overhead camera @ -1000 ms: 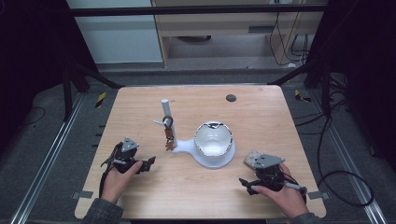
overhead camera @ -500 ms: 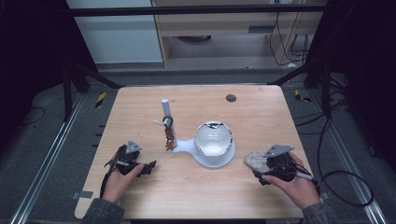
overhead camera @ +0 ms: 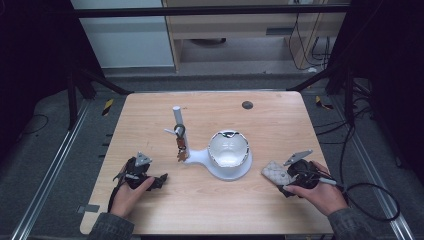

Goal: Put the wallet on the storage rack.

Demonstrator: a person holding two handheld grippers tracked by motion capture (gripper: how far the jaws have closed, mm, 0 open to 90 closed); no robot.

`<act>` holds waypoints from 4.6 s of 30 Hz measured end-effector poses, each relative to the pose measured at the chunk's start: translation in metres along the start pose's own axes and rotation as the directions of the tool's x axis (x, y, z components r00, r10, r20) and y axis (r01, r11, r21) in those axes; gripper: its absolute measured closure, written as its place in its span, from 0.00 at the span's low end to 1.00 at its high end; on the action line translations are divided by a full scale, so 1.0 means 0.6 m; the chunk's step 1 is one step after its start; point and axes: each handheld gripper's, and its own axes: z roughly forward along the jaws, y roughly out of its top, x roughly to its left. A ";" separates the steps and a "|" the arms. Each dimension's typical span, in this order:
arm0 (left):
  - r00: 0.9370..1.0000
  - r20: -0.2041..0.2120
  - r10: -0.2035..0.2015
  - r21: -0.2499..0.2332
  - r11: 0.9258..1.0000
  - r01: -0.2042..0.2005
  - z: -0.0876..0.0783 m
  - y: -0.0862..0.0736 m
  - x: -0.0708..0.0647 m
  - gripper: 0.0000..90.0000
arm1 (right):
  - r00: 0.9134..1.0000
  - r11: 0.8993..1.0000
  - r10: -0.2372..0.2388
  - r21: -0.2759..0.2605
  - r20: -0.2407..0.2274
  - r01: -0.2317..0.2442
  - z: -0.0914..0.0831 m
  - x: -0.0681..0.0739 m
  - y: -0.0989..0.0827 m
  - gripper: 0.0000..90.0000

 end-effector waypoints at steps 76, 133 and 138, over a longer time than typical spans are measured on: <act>1.000 -0.003 0.006 0.002 1.000 -0.006 0.000 0.000 -0.002 0.01 | 0.989 0.972 -0.143 0.184 -0.019 0.145 -0.030 -0.011 0.056 0.34; 1.000 -0.004 0.000 0.001 1.000 0.000 0.000 0.000 -0.003 0.01 | 0.927 0.924 -0.367 0.147 0.073 0.354 -0.112 0.066 0.206 0.35; 1.000 -0.004 -0.001 0.000 1.000 0.001 0.000 -0.001 -0.003 0.01 | 0.923 0.919 -0.378 0.145 0.074 0.366 -0.112 0.072 0.215 0.35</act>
